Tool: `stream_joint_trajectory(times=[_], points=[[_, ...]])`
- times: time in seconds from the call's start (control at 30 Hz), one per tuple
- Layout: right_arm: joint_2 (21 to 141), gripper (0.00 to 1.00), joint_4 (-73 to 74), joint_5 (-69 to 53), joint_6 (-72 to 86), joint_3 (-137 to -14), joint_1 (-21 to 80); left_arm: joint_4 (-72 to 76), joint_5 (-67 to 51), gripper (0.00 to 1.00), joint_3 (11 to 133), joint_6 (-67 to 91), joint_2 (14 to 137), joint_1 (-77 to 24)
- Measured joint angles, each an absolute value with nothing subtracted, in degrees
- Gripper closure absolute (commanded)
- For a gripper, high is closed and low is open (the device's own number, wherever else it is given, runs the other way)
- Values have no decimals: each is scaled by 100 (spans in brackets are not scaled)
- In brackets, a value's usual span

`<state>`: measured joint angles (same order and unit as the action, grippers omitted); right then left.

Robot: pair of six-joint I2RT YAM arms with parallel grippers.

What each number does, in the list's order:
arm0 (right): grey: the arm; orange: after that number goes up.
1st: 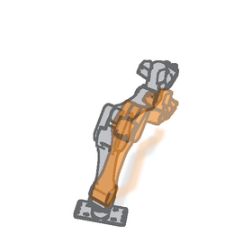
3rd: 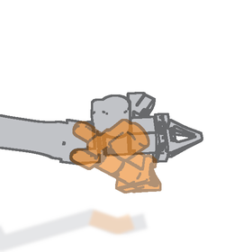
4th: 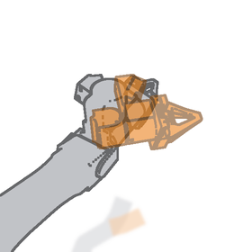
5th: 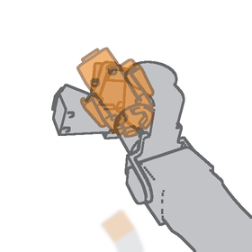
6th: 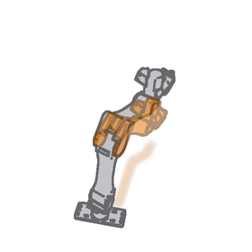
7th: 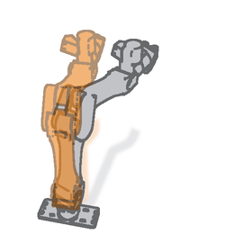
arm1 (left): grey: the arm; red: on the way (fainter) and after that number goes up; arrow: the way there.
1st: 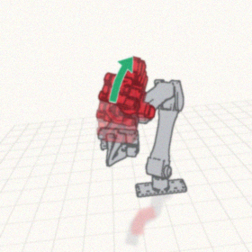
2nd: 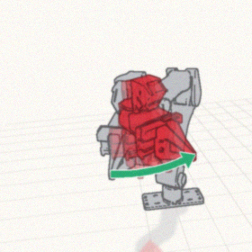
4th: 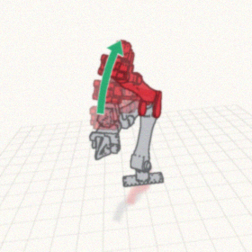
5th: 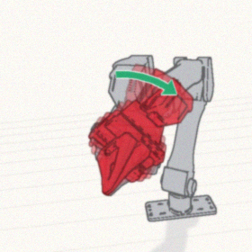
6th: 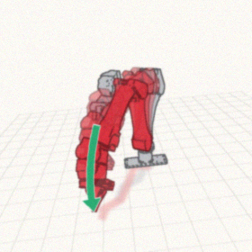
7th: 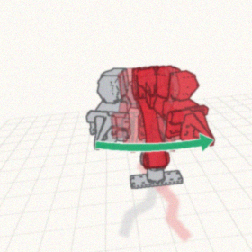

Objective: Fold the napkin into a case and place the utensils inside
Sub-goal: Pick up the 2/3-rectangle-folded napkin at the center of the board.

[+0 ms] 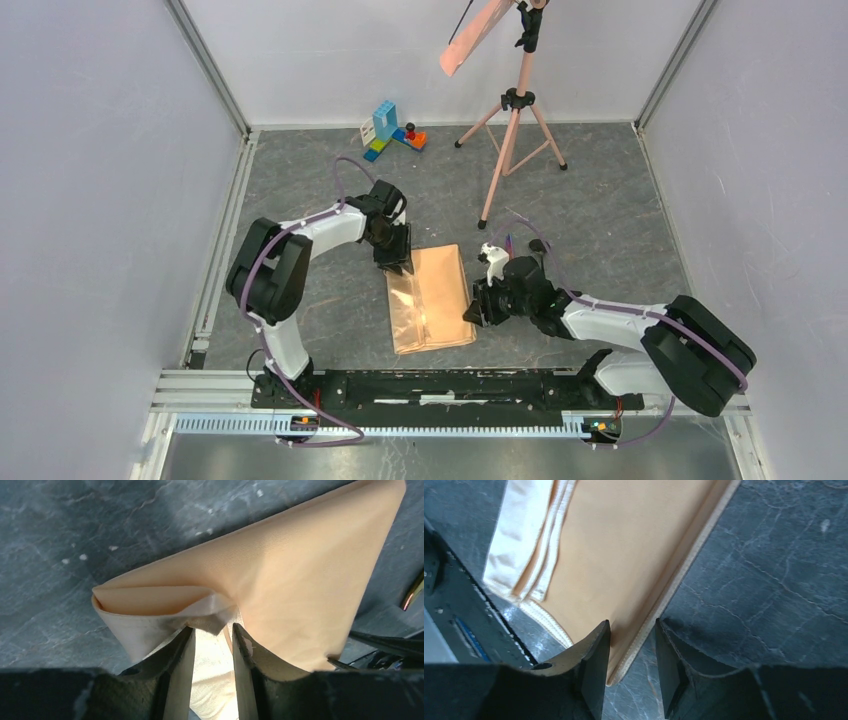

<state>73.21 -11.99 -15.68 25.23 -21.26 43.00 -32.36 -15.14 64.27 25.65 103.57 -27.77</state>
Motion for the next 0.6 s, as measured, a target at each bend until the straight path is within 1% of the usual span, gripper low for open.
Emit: stream_joint_trajectory(times=[0.17,0.23,0.3,0.37,0.5,0.57,0.6], points=[[7520,62,-1721,-1599,2834,-1938,4377,-3249,-1350,59,6775,2567,10610,-3048],[7684,62,-1990,-1653,2993,-1935,4449,-3201,-1299,55,6853,2567,10659,-3168],[7808,57,-2191,-1712,3133,-1935,4517,-3190,-1232,48,6869,2563,10661,-3242],[7822,47,-2263,-1785,3240,-1935,4554,-3188,-1153,43,6875,2554,10630,-3295],[7570,19,-1920,-1693,3164,-1986,4525,-3476,-880,39,6838,2530,10322,-3374],[7231,10,-1415,-1413,2930,-2084,4473,-3677,-744,38,6772,2532,9931,-3428],[7041,8,-1168,-1256,2814,-2130,4425,-3763,-714,35,6746,2536,9725,-3463]])
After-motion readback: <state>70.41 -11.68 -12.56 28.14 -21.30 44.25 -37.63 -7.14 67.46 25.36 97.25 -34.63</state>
